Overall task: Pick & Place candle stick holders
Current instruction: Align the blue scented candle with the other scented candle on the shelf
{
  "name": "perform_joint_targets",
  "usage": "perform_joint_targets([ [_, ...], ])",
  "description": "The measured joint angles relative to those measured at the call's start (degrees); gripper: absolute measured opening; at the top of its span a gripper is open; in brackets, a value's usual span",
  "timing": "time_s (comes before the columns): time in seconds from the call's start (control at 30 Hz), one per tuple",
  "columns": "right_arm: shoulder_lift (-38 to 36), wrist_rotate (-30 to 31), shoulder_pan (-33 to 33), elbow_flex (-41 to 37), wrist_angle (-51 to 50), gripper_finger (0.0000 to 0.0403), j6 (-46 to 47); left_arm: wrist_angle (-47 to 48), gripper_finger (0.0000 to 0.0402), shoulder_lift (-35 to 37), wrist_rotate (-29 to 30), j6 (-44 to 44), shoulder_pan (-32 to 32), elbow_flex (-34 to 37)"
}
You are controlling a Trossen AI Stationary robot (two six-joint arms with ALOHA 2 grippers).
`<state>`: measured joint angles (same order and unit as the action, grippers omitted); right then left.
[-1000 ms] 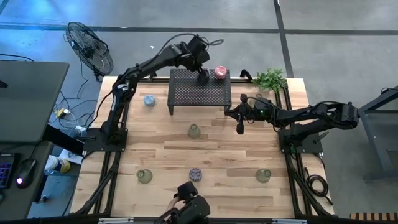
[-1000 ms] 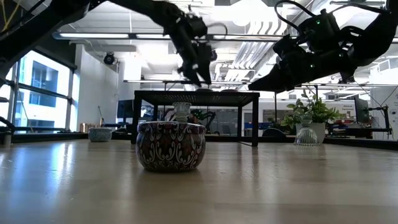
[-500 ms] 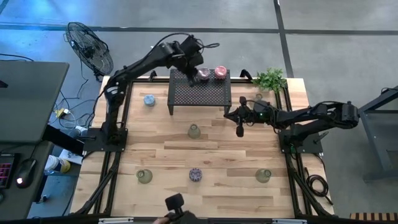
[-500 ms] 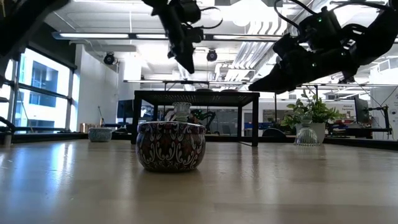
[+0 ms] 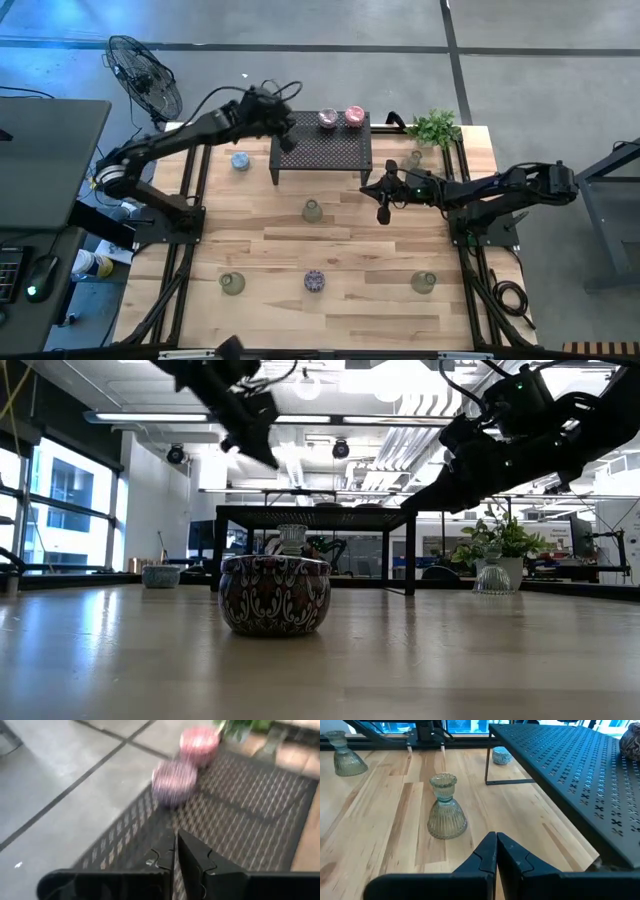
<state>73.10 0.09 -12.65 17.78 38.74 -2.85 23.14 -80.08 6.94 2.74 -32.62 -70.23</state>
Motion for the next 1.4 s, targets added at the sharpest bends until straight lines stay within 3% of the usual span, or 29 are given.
perform_joint_targets([
  [0.17,0.0,0.8,-0.1,0.0,0.3,0.0002,-0.8,6.3,0.0011,5.0,1.8,-3.0,0.4,3.0],
  [0.43,0.0,1.3,-0.2,0.0,5.0,0.0002,-4.8,6.1,0.0001,14.3,4.0,-8.5,0.7,14.4],
  [0.7,0.0,-0.5,-2.6,0.0,7.1,0.0002,-6.2,7.4,0.0001,17.8,6.7,-13.6,0.0,23.7],
  [1.03,0.0,-0.7,-3.4,0.0,6.3,0.0001,-5.7,6.5,0.0001,17.8,-4.0,-9.5,-18.6,28.0],
  [1.2,0.0,-0.7,-3.4,0.0,4.9,0.0002,-4.9,7.4,0.0001,17.8,-11.1,-10.1,-21.0,28.0],
  [1.4,0.0,-0.7,-3.4,0.0,4.3,0.0002,-4.9,8.3,0.0005,16.3,-12.6,-8.1,-20.1,28.0],
])
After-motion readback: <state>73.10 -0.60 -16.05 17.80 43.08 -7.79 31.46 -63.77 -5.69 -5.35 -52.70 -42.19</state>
